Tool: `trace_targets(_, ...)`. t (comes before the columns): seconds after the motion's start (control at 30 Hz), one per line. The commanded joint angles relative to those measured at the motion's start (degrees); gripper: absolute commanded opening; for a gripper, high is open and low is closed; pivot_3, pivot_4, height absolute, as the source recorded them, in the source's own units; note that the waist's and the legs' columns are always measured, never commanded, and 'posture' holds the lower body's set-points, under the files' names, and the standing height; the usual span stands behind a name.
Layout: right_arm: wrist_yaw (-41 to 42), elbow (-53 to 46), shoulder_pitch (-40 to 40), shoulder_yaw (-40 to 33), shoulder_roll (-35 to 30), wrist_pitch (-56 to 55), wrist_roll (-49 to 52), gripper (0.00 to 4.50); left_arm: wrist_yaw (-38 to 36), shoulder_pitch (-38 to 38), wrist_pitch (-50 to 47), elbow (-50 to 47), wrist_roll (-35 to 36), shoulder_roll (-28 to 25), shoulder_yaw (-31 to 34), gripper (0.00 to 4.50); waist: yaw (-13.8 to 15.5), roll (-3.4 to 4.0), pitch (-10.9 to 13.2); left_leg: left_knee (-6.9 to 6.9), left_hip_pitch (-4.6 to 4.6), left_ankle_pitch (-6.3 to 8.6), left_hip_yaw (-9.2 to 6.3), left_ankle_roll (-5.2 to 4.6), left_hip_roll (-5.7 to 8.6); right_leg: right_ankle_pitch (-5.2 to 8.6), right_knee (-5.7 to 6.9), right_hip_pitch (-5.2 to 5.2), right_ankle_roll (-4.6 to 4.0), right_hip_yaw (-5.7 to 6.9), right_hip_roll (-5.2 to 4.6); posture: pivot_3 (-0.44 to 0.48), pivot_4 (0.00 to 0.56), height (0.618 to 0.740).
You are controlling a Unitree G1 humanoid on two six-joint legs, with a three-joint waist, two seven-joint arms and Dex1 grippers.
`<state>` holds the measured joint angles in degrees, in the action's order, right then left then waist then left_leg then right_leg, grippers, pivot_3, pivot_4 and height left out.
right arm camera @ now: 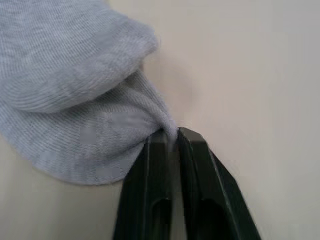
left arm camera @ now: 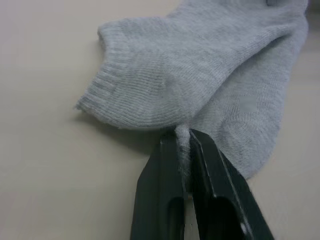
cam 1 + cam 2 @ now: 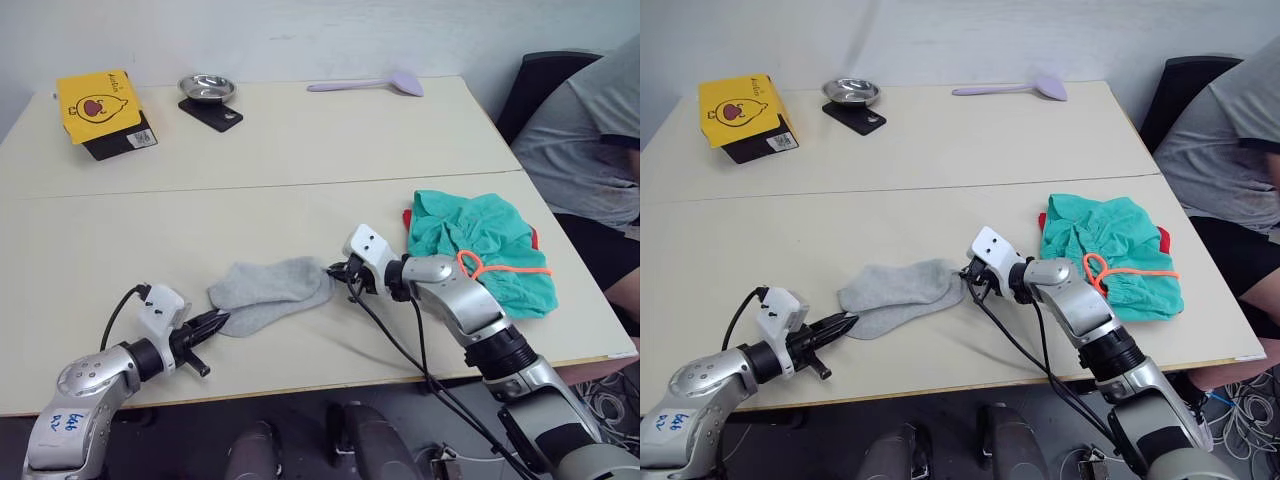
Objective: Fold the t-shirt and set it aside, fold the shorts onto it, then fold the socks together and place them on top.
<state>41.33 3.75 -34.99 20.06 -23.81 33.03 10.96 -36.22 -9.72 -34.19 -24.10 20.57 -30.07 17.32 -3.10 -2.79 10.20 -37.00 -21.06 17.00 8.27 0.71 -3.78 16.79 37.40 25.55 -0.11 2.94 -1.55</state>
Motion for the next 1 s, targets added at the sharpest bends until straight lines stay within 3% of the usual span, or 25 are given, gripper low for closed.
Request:
trace_targets(0.03, 3.84, -4.71, 3.0, -3.57, -2.85, 2.72, 3.19, 1.75, -0.19, -1.65, 2.65, -0.68, 0.32, -0.83, 1.53, 1.73, 0.09, 0.04, 0.02, 0.03, -0.01, 0.03, -0.02, 0.0, 0.0, 0.01, -0.04, 0.0, -0.02, 0.02, 0.0, 0.0, 0.15, 0.74)
trace_targets(0.1, 6.96, -7.76, 4.25, -5.9, -4.89, 5.36, 6.34, 2.47, -0.17, -1.83, 1.41, -0.13, 2.73, -0.96, 4.63, 2.35, 0.18, 0.08, 0.05, 0.03, -0.03, 0.13, -0.01, -0.04, 0.0, 0.04, -0.07, 0.0, -0.07, 0.02, 0.0, 0.0, 0.15, 0.74)
trace_targets(0.2, 9.16, -10.99, 3.83, -8.58, -5.88, 12.09, 11.44, 3.54, -1.29, -1.48, -3.53, 0.66, 8.41, -2.47, 9.54, 2.35, -0.06, 0.12, 0.08, 0.03, -0.1, 0.19, -0.01, -0.09, -0.01, 0.05, -0.16, 0.03, -0.08, 0.05, 0.0, 0.0, 0.15, 0.74)
trace_targets(0.3, 6.97, -13.22, 0.7, -10.68, -3.11, 21.78, 16.47, 4.5, -2.7, -0.89, -11.93, 0.18, 15.7, -5.53, 12.85, 2.89, -0.35, 0.17, 0.11, 0.02, -0.06, 0.19, 0.0, -0.09, -0.06, 0.05, -0.11, 0.05, -0.08, 0.05, 0.03, 0.0, 0.15, 0.74)
trace_targets(0.47, 2.85, -13.45, -1.77, -10.66, 0.73, 27.47, 17.58, 4.5, 1.82, 6.53, -22.98, 3.34, 20.94, -8.92, 13.54, 4.46, 0.11, 0.26, 0.16, 0.0, -0.06, 0.1, -0.1, 0.02, -0.04, 0.05, -0.05, 0.06, -0.09, 0.07, 0.05, 0.0, 0.15, 0.74)
trace_targets(0.57, -0.59, -12.5, -2.06, -10.67, 2.7, 28.4, 16.51, 4.5, 3.35, 12.15, -27.1, 6.67, 23.24, -9.1, 12.86, 4.49, 0.21, 0.26, 0.17, 0.0, -0.13, 0.11, -0.11, -0.02, 0.04, 0.05, -0.07, 0.06, -0.08, 0.07, -0.03, 0.0, 0.15, 0.74)
trace_targets(0.67, -4.17, -11.72, -2.25, -10.19, 4.39, 28.71, 14.95, 4.5, 2.8, 15.09, -28.33, 9.32, 21.03, -11.28, 8.34, 4.49, 0.07, 0.25, 0.16, -0.01, -0.19, 0.17, -0.06, -0.05, 0.04, 0.04, -0.14, 0.07, -0.06, 0.07, -0.06, 0.0, 0.15, 0.74)
trace_targets(0.93, -7.1, -12.65, -1.55, -9.53, 8.47, 30.23, 15.82, 4.5, 0.68, 22.72, -24.19, 16.54, 15.64, -12.81, -1.44, 4.49, -0.11, 0.28, 0.17, 0.11, -0.15, 0.11, 0.01, 0.21, -0.01, 0.07, -0.18, 0.11, -0.11, 0.08, 0.0, 0.0, 0.15, 0.74)
trace_targets(1.0, -7.61, -12.7, -1.57, -9.93, 9.44, 29.95, 15.97, 4.5, -0.12, 23.61, -23.61, 17.23, 15.45, -12.55, -2.39, 4.1, -0.11, 0.28, 0.17, 0.09, -0.13, 0.12, 0.01, 0.17, -0.01, 0.07, -0.14, 0.11, -0.11, 0.07, -0.01, 0.0, 0.15, 0.74)
